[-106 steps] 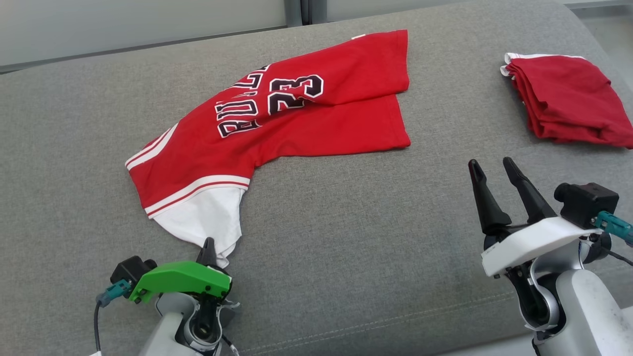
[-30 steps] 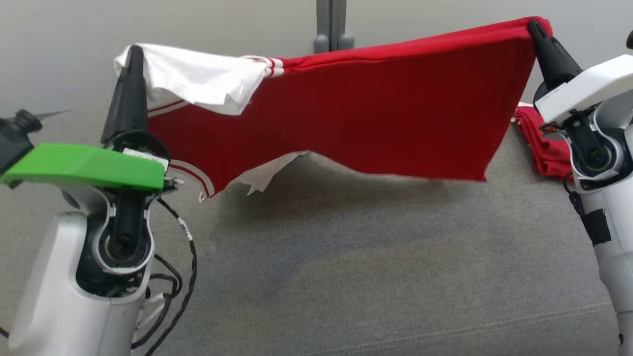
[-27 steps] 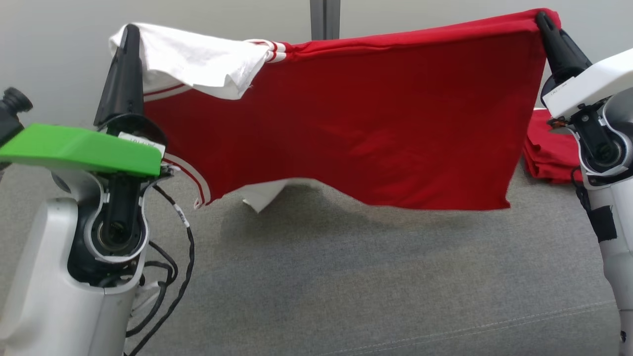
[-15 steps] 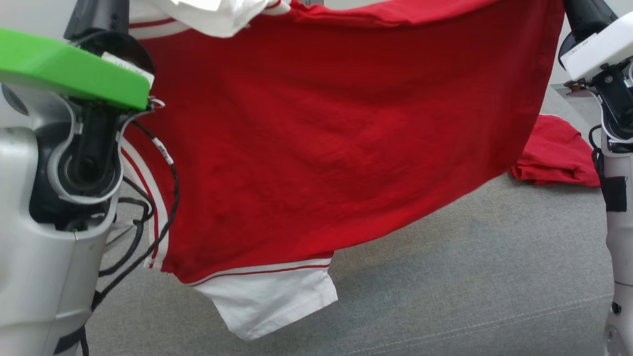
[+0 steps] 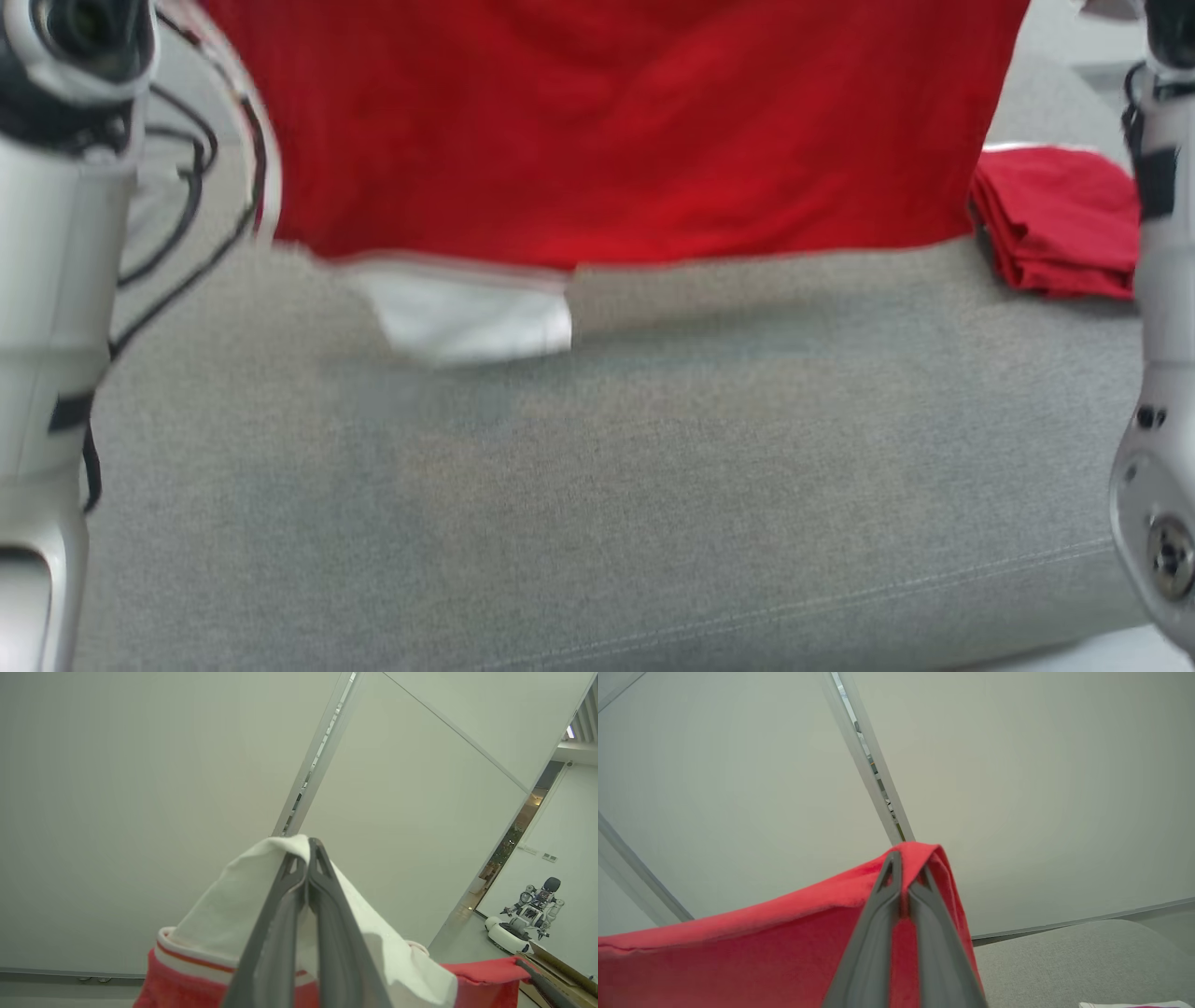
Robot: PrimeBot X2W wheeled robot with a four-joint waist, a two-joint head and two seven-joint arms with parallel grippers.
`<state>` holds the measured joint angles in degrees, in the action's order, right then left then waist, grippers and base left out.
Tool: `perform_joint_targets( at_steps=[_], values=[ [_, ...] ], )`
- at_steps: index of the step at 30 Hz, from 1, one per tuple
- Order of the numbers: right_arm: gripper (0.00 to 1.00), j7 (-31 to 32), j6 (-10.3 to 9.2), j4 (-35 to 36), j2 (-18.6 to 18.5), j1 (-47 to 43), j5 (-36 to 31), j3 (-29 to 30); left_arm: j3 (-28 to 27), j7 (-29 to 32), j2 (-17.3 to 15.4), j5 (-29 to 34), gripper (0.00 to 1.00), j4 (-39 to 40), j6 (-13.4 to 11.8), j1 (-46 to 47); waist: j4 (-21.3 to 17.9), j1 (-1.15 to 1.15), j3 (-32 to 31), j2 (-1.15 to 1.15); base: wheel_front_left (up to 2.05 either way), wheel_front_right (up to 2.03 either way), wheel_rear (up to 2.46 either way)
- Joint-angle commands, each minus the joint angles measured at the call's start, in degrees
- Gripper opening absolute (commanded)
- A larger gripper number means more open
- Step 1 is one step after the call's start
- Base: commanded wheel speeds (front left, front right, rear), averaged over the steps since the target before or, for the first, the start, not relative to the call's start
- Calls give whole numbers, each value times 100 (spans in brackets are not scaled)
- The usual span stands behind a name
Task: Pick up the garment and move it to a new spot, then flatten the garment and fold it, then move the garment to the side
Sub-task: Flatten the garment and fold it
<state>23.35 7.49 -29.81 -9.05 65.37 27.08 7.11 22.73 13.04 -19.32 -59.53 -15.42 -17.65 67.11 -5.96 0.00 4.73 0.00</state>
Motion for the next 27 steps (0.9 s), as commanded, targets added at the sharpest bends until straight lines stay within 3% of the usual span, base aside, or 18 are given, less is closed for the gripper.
perform_joint_targets(
  at_steps=[1, 10, 16, 20, 27],
  values=[
    [0, -90, 0, -345, 6, 415, -281, 125, 89, 0, 25, 191, 0, -424, 48, 444, 215, 0, 752, 0, 0, 0, 0],
    [0, -861, -2, -1556, -101, 1979, -1555, 370, 386, -524, 325, 825, 0, -2058, 246, 2066, 600, 0, 1640, 0, 0, 0, 0],
    [0, -1794, -6, -2112, -67, 2770, -2251, 585, 235, -1689, 583, 1119, 0, -2911, 300, 2961, 798, 0, 2030, 0, 0, 0, 0],
    [0, -2454, -6, -2339, -82, 3090, -2552, 742, 109, -2434, 721, 1156, 0, -3255, 467, 3347, 908, 0, 2388, 0, 0, 0, 0],
    [0, -3127, -6, -2914, 5, 3332, -2805, 948, 57, -2738, 862, 1206, 0, -3841, 812, 3623, 985, 0, 2726, 0, 0, 0, 0]
  ],
)
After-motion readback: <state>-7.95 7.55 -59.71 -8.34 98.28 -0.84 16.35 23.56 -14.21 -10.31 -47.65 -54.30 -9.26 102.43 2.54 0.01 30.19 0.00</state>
